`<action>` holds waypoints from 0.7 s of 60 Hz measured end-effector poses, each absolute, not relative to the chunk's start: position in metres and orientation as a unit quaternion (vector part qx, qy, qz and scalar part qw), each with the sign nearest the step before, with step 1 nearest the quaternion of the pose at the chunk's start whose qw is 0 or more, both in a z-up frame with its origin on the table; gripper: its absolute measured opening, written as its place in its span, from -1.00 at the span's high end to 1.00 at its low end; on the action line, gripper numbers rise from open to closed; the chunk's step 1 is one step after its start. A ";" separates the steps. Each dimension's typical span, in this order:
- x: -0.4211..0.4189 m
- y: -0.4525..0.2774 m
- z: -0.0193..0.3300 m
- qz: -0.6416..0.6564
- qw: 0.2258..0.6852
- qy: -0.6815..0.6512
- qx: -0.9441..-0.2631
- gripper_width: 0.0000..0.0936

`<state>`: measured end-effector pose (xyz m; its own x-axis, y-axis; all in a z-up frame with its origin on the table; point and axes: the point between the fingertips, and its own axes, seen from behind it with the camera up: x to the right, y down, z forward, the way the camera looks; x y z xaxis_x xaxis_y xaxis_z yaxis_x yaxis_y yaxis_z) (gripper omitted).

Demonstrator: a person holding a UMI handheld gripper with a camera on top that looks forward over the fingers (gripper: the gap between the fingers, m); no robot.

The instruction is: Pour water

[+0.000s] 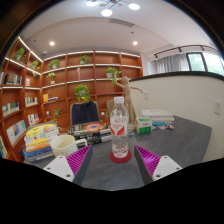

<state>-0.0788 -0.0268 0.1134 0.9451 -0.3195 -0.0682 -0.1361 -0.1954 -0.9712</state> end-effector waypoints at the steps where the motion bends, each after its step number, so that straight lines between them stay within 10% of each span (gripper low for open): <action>1: -0.082 -0.033 0.114 -0.072 0.615 0.143 -0.772 -0.89; 42: -0.149 -0.161 0.120 -0.005 0.581 0.015 -0.814 -0.89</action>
<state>-0.1485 -0.1613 0.1197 0.9995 -0.0298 -0.0083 -0.0176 -0.3251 -0.9455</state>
